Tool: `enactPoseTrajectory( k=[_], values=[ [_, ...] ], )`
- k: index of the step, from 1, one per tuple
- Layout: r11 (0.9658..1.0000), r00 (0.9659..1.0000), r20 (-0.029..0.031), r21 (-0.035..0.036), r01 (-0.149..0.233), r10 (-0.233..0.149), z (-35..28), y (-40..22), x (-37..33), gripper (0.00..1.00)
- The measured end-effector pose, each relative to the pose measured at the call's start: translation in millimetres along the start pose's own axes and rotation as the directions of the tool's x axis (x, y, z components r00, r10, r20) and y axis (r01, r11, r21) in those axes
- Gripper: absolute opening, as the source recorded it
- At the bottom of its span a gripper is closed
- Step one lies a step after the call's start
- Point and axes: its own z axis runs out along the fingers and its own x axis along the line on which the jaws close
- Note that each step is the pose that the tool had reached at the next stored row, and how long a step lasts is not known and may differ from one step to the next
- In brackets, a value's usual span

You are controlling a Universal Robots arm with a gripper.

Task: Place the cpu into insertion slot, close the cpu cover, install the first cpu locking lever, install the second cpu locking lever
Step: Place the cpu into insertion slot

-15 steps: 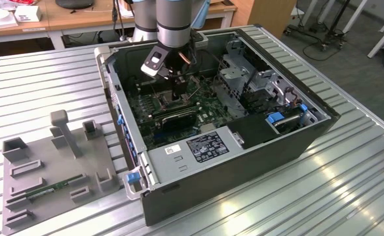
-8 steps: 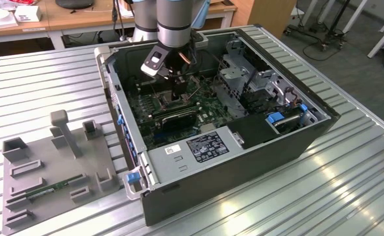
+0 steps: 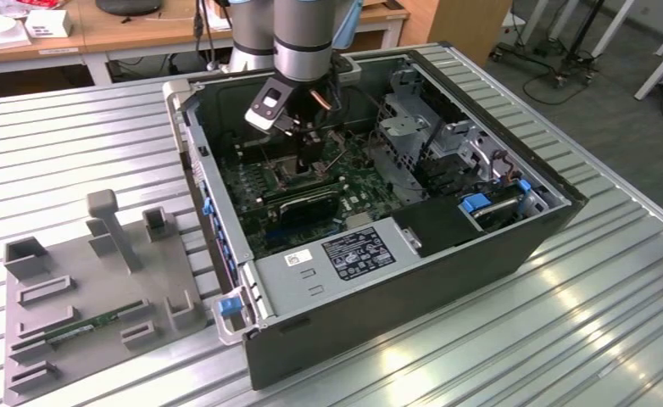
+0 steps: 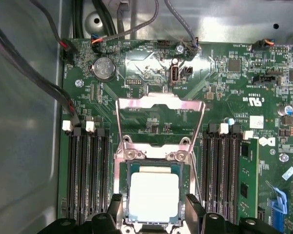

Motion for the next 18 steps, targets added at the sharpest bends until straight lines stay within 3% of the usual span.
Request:
enactPoseTrajectory(
  k=[13,16,18],
  values=[
    [1.0,1.0,0.0,0.0,0.0,0.0,0.0,0.9,0.0,0.62],
    [1.0,1.0,0.0,0.0,0.0,0.0,0.0,1.1,0.0,0.54],
    [1.0,1.0,0.0,0.0,0.0,0.0,0.0,1.2,0.0,0.42]
  ],
)
